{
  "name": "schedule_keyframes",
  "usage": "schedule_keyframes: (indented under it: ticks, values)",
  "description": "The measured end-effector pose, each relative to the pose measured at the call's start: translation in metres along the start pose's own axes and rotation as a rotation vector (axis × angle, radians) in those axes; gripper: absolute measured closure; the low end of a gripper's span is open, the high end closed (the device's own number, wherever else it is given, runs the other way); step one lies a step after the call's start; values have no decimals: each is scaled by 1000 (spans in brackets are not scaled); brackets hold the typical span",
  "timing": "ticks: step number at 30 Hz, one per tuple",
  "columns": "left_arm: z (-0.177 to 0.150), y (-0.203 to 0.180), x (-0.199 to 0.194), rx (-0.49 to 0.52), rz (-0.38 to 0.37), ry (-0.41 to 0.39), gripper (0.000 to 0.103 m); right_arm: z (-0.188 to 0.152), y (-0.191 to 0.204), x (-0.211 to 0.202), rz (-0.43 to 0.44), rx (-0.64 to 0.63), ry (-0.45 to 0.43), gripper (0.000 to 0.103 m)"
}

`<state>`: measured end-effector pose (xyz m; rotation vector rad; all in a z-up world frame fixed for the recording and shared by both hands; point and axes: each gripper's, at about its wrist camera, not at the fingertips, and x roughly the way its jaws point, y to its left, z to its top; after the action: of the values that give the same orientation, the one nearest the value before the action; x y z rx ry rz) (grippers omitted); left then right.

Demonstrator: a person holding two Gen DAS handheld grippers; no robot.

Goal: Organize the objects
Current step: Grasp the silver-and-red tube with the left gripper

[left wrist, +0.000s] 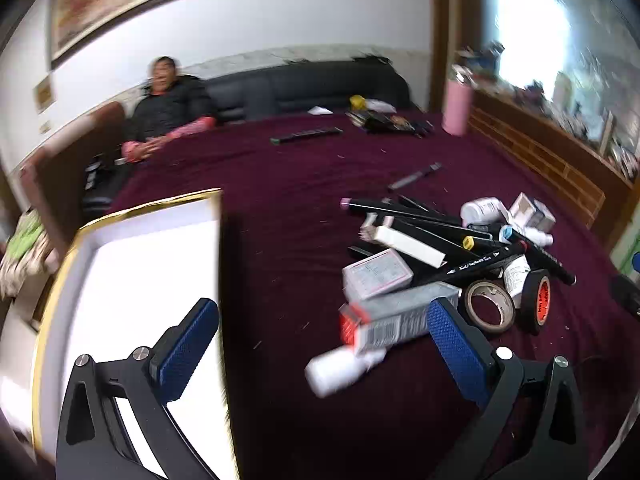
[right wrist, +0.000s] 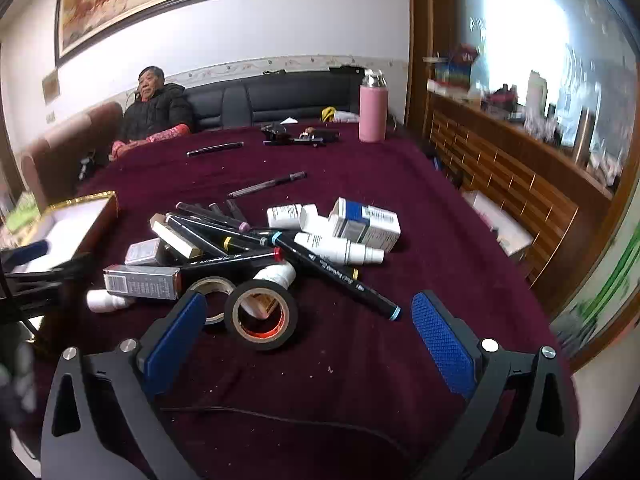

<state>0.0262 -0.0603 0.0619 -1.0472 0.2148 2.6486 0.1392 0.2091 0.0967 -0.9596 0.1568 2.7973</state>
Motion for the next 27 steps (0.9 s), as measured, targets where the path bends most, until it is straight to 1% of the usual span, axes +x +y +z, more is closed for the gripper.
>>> schedule_keyframes:
  ticks: [1, 3, 4, 6, 7, 9, 11, 13, 14, 16, 17, 19, 21, 23, 25, 27]
  values:
    - [5, -2, 11, -1, -22, 29, 2, -1, -5, 0, 12, 17, 4, 0]
    - [11, -6, 33, -25, -131, 104, 2, 0, -13, -2, 50, 64, 16, 0]
    - [11, -8, 41, -53, -199, 144, 2, -1, -18, -4, 67, 80, 20, 0]
    - [6, -15, 43, -81, -331, 183, 2, 0, -27, -4, 96, 120, 28, 0]
    - [2, -19, 38, -92, -394, 191, 2, 0, -31, -4, 99, 130, 29, 0]
    - [-4, -27, 21, -88, -491, 178, 2, 2, -37, -5, 97, 143, 31, 0]
    - [-9, -28, 6, -106, -615, 182, 2, 3, -41, -7, 91, 151, 27, 0]
    - [-11, -24, -9, -111, -709, 163, 2, 3, -44, -9, 88, 153, 18, 0]
    - [-10, -21, -16, -105, -701, 146, 2, 4, -46, -10, 85, 153, 16, 0]
    - [-5, -21, -23, -61, -592, 124, 2, 4, -48, -9, 80, 153, 20, 0]
    - [-2, -24, -24, -27, -536, 124, 2, 4, -49, -8, 82, 158, 25, 0]
    - [-2, -30, -20, 15, -448, 144, 2, 3, -51, -8, 96, 171, 36, 0]
    - [-7, -38, -16, 67, -401, 158, 2, 1, -50, -7, 92, 166, 38, 0]
    - [-11, -54, -8, 138, -313, 161, 3, 1, -51, -7, 92, 164, 42, 0]
    - [-15, -69, 2, 203, -269, 159, 3, 0, -52, -7, 91, 168, 47, 0]
    - [-18, -77, 12, 238, -245, 172, 6, -1, -55, -7, 94, 170, 48, 0]
